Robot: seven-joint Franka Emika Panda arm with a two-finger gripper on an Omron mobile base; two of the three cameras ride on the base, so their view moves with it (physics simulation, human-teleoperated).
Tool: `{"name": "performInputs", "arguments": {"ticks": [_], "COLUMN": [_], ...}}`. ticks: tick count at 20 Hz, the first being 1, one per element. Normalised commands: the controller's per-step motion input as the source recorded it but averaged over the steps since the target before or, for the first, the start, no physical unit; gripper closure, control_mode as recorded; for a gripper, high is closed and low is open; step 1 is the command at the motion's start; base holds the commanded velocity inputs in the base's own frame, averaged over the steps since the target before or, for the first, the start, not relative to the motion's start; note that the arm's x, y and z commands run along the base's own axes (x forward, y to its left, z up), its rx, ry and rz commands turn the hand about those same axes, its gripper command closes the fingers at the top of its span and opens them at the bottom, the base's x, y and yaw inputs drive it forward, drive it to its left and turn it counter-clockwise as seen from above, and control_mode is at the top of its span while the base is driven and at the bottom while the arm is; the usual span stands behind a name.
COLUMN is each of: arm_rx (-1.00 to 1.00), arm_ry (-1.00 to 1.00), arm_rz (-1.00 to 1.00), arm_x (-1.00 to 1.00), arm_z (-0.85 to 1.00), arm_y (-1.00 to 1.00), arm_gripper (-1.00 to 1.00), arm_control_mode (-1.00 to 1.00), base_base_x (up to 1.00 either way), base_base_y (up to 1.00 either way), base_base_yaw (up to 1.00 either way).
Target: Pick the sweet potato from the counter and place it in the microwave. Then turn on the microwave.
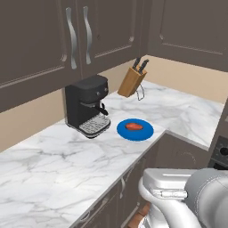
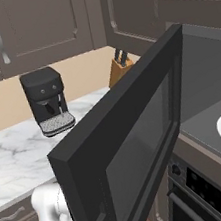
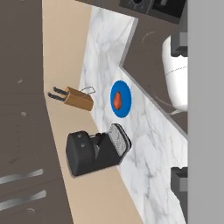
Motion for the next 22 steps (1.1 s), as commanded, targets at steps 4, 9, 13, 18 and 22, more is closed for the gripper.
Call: {"name": "performInputs", "arguments": {"ticks": [4,9,13,18,22], "arm_rx": [0.09,0.10,0.12,0.07,0.03], "arm_ry": [0.05,0.09,0.13,0.15,0.09], "arm_rz": [-0.01,0.00,0.00,0.00,0.00], "arm_x": [0.24,0.32,0.36,0.38,0.37], "arm_z": [0.11,0.10,0.09,0.12,0.14], "arm_y": [-0.11,-0.13,-0.16,-0.16,-0.13], "arm_gripper": [-1.00,-1.00,-1.00,-1.00,-1.00], "arm_control_mode": [-1.00,-1.00,-1.00,-1.00,-1.00], "base_base_x": [0.00,0.00,0.00,0.00,0.00], "base_base_y": [0.00,0.00,0.00,0.00,0.00], "base_base_yaw": [0.00,0.00,0.00,0.00,0.00]}}
